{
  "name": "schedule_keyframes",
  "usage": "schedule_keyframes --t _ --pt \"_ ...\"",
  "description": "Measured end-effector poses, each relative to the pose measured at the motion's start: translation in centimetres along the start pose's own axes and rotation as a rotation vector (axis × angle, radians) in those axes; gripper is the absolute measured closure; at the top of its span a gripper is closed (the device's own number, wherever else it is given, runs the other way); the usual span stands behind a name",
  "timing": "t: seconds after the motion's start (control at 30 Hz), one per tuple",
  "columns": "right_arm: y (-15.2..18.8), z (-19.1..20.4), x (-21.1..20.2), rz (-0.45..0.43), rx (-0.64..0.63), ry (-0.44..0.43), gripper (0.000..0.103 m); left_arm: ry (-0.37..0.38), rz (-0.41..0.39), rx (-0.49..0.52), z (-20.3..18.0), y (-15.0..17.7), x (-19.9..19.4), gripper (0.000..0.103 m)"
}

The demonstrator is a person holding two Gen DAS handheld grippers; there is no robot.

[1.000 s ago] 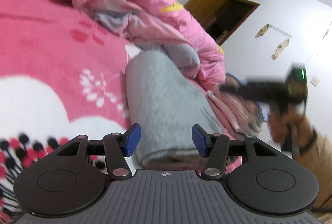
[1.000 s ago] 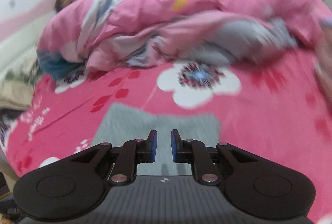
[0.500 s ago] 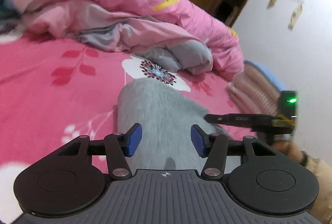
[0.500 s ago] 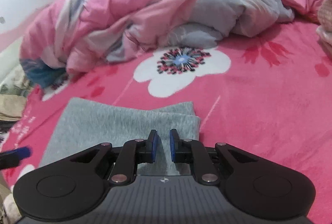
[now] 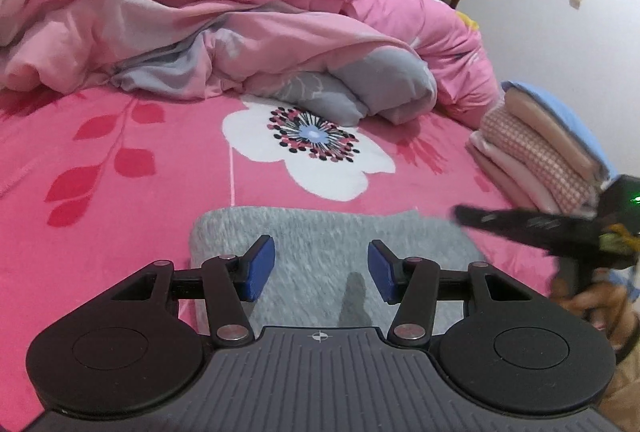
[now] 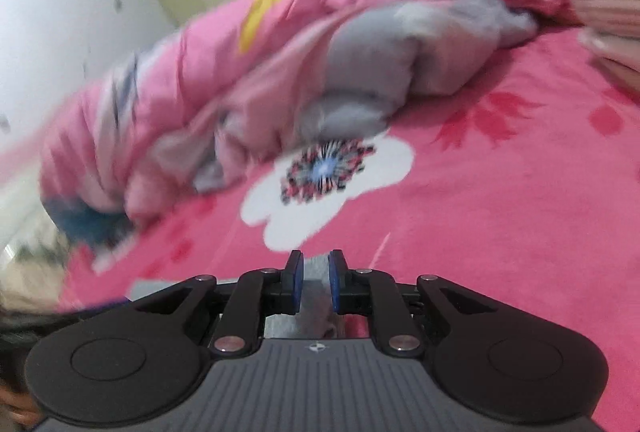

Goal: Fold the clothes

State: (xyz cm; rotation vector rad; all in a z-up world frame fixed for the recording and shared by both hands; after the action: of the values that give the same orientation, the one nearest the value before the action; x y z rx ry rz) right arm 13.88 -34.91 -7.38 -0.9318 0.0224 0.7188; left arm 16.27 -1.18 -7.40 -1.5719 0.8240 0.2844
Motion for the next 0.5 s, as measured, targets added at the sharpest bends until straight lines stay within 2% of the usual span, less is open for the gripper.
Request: schedule_keyframes --t 0.1,0.13,0.2,0.27,0.3,0.33,0.4,0.5 --pt "0.6 1.0 -4.2 -0.029 0.081 -0.163 0.088 0.004 -0.003 -0.014 0.4 -0.2 -0.1 0.051" --pt "1.1 1.5 -5.0 -0.017 0.091 -0.231 0.086 0.003 -0.006 -0.024 0.5 -0.2 -0.2 0.051" --pt "2.5 2.4 -5.3 0.023 0.082 -0.297 0.08 0.001 -0.008 -0.056 0.9 -0.2 -0.2 0.051" --pt "3.9 2.0 -4.0 0.083 0.078 -0.251 0.079 0.0 -0.005 -0.101 1.2 -0.2 -0.2 0.051" --pt "4.5 1.1 -3.2 0.104 0.097 -0.198 0.087 -0.006 -0.006 -0.121 1.3 -0.2 -0.4 0.051" --pt "4.6 0.3 -3.1 0.097 0.13 -0.189 0.092 -0.015 -0.007 -0.14 1.4 -0.3 -0.7 0.051" --pt "4.2 0.2 -4.4 0.048 0.189 -0.198 0.089 -0.02 -0.026 -0.149 1.5 -0.4 -2.4 0.051" --pt "3.7 3.6 -7.7 -0.004 0.053 -0.22 0.087 -0.016 -0.06 -0.122 1.4 -0.1 -5.7 0.051"
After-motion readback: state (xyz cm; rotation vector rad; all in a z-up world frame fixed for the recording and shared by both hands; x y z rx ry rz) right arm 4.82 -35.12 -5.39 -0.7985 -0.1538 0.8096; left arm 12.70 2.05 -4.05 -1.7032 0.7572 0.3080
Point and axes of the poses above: each gripper's, at about its wrist camera, not at the fingertips, and x roughly the way its jaws point, z to its left, y to its underside, the point moved 2 cm from there along x, roughly the way its jaws point, and after that the axes turned 14 degrees about -y, right-handed, at the moved point
